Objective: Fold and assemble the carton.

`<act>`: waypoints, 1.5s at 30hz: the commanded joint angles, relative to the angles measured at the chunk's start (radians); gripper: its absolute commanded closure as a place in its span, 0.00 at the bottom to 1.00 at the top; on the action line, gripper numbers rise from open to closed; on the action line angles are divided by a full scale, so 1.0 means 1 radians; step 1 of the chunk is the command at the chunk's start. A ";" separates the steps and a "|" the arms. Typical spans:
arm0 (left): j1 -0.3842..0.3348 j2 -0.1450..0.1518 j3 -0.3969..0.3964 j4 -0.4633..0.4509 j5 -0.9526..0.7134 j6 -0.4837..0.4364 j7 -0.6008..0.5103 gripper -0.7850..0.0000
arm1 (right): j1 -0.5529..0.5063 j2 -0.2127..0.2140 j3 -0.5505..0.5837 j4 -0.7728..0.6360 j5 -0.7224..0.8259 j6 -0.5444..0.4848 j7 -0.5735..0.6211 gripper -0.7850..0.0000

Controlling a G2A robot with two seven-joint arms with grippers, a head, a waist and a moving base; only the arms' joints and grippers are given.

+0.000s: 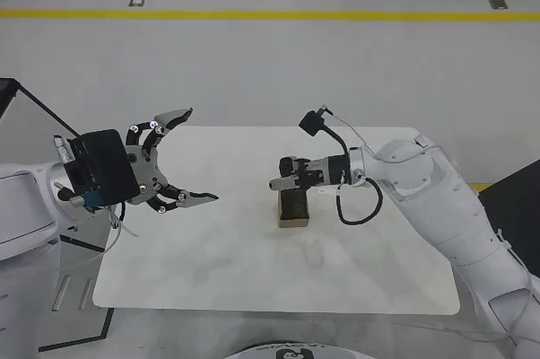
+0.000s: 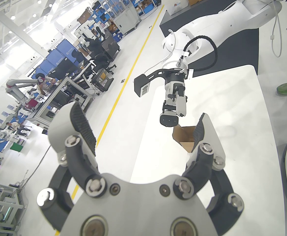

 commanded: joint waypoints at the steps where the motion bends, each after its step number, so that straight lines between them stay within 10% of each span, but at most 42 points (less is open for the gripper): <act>1: 0.000 0.000 0.000 0.000 0.000 0.000 0.000 0.00 | 0.000 0.000 0.000 0.000 0.000 0.000 0.000 0.00; 22: 0.000 0.000 0.000 0.000 0.000 0.000 0.000 0.00 | -0.236 0.065 0.281 0.026 0.272 0.052 0.069 0.00; 40: 0.063 0.002 0.097 0.010 -0.069 0.080 -0.037 0.00 | -0.243 0.066 0.287 0.019 0.273 0.054 0.072 0.00; 41: 0.066 0.002 0.114 0.014 -0.073 0.096 -0.046 0.75 | -0.243 0.066 0.287 0.019 0.273 0.054 0.072 0.00; 42: 0.066 0.003 0.124 0.011 -0.065 0.109 -0.064 1.00 | -0.243 0.066 0.287 0.019 0.273 0.054 0.072 0.00; 45: 0.065 0.003 0.127 0.008 -0.059 0.110 -0.073 1.00 | -0.243 0.066 0.287 0.019 0.273 0.054 0.072 0.00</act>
